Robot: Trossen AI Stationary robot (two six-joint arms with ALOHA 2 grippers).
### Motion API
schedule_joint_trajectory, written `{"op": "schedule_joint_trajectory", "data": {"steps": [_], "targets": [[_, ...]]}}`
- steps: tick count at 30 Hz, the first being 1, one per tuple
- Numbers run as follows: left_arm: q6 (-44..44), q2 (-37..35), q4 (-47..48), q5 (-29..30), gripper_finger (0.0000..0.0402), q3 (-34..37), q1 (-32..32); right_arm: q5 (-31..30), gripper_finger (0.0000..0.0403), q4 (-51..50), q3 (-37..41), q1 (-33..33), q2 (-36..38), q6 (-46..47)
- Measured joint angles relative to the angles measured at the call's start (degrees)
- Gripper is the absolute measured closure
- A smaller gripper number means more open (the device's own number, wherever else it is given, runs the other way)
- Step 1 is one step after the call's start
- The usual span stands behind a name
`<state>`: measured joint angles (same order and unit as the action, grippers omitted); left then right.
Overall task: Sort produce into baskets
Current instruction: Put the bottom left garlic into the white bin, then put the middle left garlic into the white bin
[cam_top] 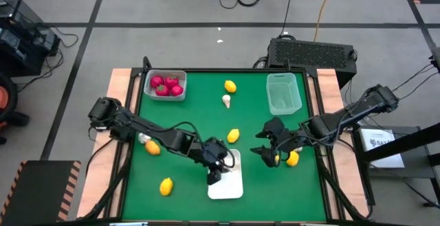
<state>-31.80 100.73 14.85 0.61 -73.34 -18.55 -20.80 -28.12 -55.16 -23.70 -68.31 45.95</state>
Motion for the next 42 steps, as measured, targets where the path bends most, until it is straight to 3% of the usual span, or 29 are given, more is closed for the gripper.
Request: {"op": "schedule_joint_trajectory", "data": {"steps": [8, 18, 25, 28, 32, 37, 42], "targets": [[3.74, 0.00, -0.89, 2.51, 0.0198, 0.00, -0.10, 0.17, 0.0090, -0.39, 0.00, 0.00, 0.00, -0.42], [3.70, 0.00, -1.16, 5.82, 0.0127, 0.00, -1.46, 0.17, 0.0090, -0.40, 0.00, 0.00, 0.00, -1.97], [3.73, 0.00, -1.15, 6.52, 0.0121, 0.00, -1.45, 0.15, 0.0090, -0.41, 0.00, 0.00, 0.00, -3.57], [4.42, -0.52, -0.61, 6.12, 0.0121, 0.00, -0.93, 0.15, 0.0090, -0.41, 0.00, -0.02, 0.00, -4.62], [4.43, -3.41, 1.47, 1.19, 0.0121, 0.00, 0.42, 0.15, 0.0090, -0.48, 0.00, 0.00, 0.00, -6.56], [-3.87, -10.50, 16.41, 0.68, 0.0121, 0.00, 3.79, 0.15, 0.0090, -0.48, 0.00, 0.06, 0.00, -10.42], [-18.88, -18.17, 44.23, -0.36, 0.0121, -0.07, 9.03, 0.13, 0.0090, -0.59, 0.00, 0.15, 0.00, -15.43]]}}
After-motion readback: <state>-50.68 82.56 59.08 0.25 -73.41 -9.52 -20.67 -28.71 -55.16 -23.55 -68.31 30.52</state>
